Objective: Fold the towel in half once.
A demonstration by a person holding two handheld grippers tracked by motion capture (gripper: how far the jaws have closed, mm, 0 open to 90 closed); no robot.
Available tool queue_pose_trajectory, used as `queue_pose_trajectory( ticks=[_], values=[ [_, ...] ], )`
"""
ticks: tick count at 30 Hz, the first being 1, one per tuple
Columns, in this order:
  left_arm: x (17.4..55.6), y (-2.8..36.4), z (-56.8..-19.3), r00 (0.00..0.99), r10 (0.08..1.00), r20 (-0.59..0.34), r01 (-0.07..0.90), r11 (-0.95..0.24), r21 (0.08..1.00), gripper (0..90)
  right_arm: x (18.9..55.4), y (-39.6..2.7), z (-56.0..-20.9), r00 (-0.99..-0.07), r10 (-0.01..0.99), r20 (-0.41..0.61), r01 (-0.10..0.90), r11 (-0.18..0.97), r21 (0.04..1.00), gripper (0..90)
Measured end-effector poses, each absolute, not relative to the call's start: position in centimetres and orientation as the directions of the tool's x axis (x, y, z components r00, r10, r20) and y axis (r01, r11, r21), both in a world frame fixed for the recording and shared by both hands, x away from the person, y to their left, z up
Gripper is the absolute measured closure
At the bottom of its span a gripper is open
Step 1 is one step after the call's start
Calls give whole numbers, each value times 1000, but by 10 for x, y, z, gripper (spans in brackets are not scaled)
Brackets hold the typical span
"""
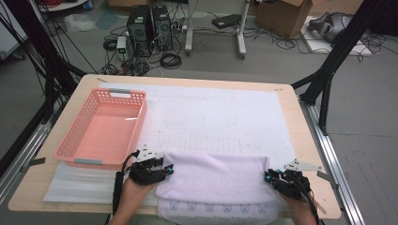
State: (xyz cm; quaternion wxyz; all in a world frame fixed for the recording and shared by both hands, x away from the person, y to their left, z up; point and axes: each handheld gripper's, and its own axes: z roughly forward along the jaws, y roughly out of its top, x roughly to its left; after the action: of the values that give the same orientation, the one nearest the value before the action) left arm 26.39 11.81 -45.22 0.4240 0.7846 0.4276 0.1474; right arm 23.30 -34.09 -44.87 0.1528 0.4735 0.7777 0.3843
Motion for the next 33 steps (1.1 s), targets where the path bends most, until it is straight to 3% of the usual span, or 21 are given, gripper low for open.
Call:
queue_pose_trajectory(
  ticks=[2,3,10,15,22,33],
  values=[
    [265,122,-452,597,783,-172,564,-258,784,719,232,-338,-448,-503,858,102,610,269,745,839],
    [265,123,-453,602,771,-209,578,-240,780,844,232,-338,-448,-499,859,113,616,260,744,842],
    [279,124,-444,572,791,-218,582,-204,787,860,241,-338,-444,-498,864,82,585,264,767,857],
    [316,124,-422,518,818,-248,589,-131,797,862,275,-344,-430,-468,877,108,572,208,794,858],
    [362,116,-409,483,847,-221,578,-119,807,861,322,-345,-411,-455,887,86,560,210,801,857],
    [398,118,-397,430,871,-238,547,-41,836,860,358,-343,-397,-432,900,63,512,187,839,857]
  ],
)
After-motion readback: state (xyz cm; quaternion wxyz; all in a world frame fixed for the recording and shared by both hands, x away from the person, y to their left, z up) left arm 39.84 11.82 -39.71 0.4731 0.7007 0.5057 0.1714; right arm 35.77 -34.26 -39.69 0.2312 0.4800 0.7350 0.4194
